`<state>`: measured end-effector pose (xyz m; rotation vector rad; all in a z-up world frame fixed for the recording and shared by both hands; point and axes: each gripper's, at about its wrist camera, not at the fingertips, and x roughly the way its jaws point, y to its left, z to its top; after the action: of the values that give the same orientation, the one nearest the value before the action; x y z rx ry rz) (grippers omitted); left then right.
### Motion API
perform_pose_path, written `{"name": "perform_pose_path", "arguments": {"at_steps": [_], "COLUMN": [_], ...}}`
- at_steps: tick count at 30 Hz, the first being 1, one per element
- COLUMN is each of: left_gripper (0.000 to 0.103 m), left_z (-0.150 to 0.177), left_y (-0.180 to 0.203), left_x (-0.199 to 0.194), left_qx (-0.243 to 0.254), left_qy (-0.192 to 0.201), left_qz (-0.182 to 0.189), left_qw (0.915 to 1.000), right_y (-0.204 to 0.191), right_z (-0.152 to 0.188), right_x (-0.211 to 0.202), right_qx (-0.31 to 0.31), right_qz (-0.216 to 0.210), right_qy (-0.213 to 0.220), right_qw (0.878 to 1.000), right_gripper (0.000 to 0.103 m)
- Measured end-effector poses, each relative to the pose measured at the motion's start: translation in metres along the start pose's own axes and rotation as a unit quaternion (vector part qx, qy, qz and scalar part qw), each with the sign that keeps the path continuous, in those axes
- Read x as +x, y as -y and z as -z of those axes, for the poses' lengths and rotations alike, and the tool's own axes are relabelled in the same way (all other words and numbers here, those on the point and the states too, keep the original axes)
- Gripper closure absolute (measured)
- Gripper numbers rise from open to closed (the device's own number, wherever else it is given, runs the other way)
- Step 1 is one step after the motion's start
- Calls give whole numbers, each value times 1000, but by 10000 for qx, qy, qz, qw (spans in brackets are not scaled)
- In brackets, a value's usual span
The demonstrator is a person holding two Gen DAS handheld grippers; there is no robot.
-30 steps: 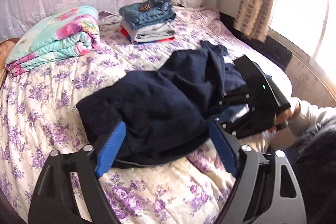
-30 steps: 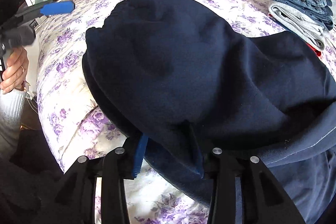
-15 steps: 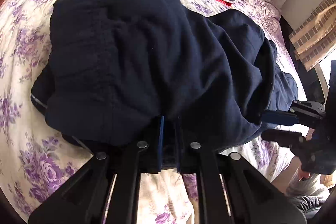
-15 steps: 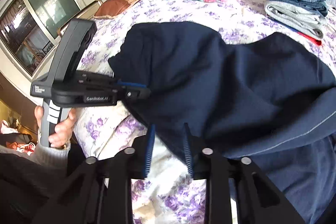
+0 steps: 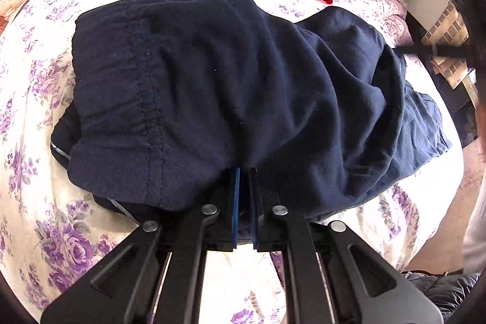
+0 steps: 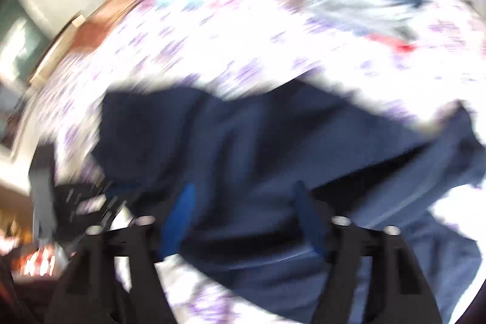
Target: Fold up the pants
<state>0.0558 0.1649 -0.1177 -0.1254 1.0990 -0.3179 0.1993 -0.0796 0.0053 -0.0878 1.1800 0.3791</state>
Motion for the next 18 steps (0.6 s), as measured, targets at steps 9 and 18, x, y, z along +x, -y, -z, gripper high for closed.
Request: {"name": "perform_pose_path", "arguments": {"at_steps": [9, 18], "left_gripper": [97, 97], "left_z": [2, -5], "left_y": [-3, -11], "left_x": [-2, 2], "left_qx": [40, 1], "left_qy": [11, -171], "left_qz": [104, 301], "left_qw": [9999, 9994], "right_y": [235, 282], "right_z": [-101, -102], "right_x": [50, 110], "right_qx": [2326, 2661], "right_qz": [2355, 2791], "right_qy": [-1114, -1757], "right_qw": [9370, 9058], "right_gripper": [28, 29]}}
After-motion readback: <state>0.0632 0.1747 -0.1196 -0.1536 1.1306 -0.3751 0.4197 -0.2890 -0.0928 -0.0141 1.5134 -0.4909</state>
